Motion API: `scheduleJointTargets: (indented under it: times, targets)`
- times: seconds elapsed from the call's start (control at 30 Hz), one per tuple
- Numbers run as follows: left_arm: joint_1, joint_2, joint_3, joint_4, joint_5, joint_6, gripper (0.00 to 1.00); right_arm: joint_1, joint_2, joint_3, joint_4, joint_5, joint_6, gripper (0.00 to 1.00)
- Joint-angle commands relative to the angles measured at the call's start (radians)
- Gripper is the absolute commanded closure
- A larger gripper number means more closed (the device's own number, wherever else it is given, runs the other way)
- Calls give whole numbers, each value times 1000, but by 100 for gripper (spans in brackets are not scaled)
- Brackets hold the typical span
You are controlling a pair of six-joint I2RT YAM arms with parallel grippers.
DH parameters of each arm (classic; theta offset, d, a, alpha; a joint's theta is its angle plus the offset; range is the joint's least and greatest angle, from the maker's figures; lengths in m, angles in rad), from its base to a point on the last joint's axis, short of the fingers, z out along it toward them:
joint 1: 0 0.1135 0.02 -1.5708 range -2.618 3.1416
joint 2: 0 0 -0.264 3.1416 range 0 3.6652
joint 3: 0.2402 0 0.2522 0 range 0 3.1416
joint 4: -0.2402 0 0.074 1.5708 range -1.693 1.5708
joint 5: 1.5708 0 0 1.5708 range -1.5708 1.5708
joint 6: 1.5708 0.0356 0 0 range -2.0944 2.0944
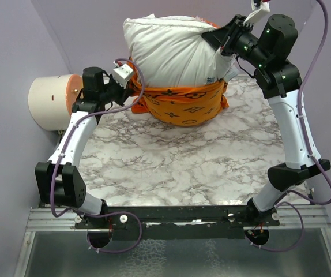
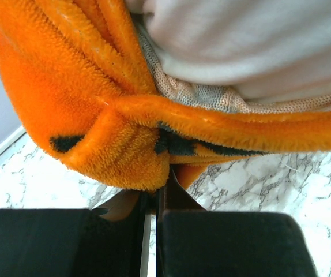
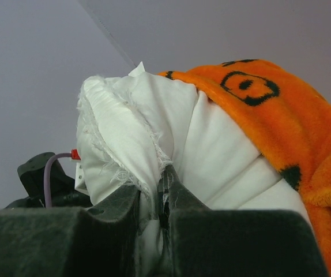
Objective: Remove the pillowcase from the pillow
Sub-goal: Remove the pillow from the pillowcase.
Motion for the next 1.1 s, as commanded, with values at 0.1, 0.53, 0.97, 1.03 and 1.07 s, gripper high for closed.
scheduleJointTargets:
  times: [0.1, 0.53, 0.97, 1.03, 1.07]
  targets:
    - [32, -58, 294, -466, 35, 33, 36, -77, -22, 46, 227, -4, 73, 99]
    - [-56, -26, 959, -557, 163, -129, 21, 76, 158, 289, 207, -248, 96, 99]
    - [-226, -94, 727, -540, 20, 151, 19, 357, 226, 148, 209, -155, 4, 99]
    - [-238, -130, 642, -506, -20, 202, 18, 370, 235, 152, 209, -180, 1, 99]
    - [-240, -148, 610, -491, -32, 223, 18, 374, 237, 150, 209, -195, 1, 99]
